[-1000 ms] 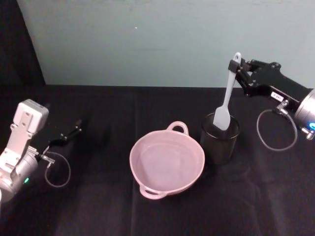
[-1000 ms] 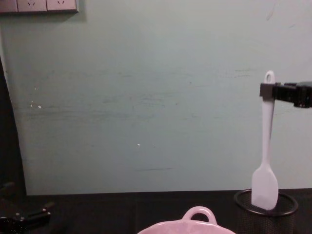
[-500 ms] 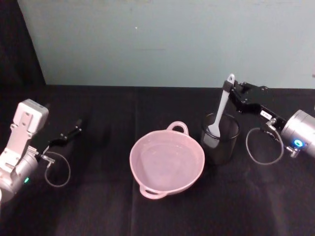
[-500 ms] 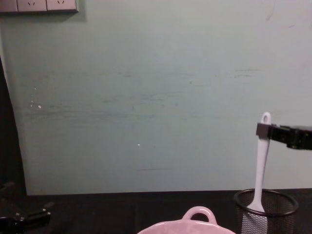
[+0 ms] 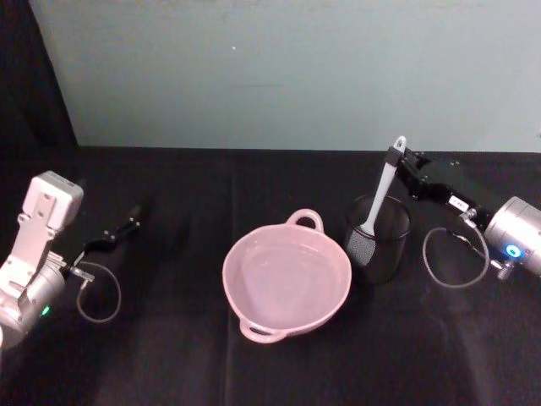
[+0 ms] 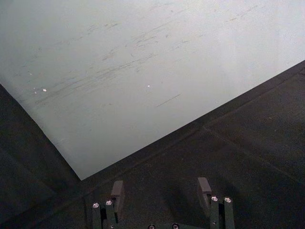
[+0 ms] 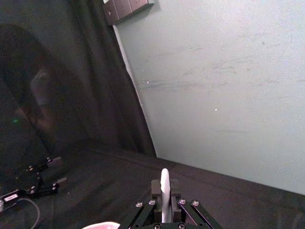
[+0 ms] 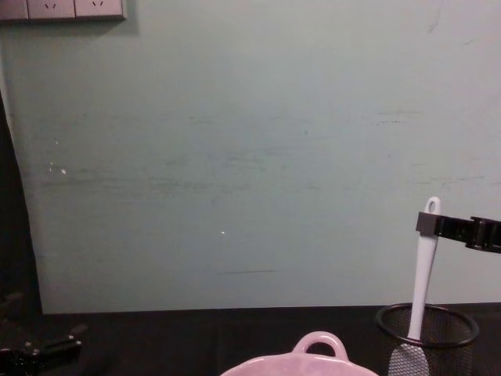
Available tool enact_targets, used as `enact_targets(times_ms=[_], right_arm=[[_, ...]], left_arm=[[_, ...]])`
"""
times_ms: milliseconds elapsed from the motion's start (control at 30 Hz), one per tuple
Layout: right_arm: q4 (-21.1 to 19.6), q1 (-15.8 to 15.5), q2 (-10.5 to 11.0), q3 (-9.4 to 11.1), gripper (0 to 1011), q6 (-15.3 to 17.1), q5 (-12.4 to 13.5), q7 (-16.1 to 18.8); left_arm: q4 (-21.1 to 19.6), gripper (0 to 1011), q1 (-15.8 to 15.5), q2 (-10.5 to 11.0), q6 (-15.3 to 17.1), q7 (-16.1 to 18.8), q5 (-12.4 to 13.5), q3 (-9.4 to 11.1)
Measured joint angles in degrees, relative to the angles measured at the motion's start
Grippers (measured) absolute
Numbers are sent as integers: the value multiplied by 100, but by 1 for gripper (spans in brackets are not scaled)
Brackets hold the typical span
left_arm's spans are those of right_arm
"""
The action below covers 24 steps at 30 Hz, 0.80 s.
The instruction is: Use the one hand to pick up the spoon and stir the clear water in the bowl.
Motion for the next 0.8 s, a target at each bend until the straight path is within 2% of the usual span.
enact_targets(times_ms=[300, 567, 667, 800], right_arm=[[45, 75, 116, -100, 110, 257, 216, 32], [208, 170, 173, -200, 114, 245, 270, 28], [409, 236, 148, -231, 148, 246, 296, 42], [613, 300, 119, -241, 278, 221, 314, 42]], left_arm=[[0, 1005, 0, 0, 0, 0, 0, 0], [0, 1005, 0, 0, 0, 0, 0, 0], [0, 1005, 0, 0, 0, 0, 0, 0], [0, 1005, 0, 0, 0, 0, 0, 0]])
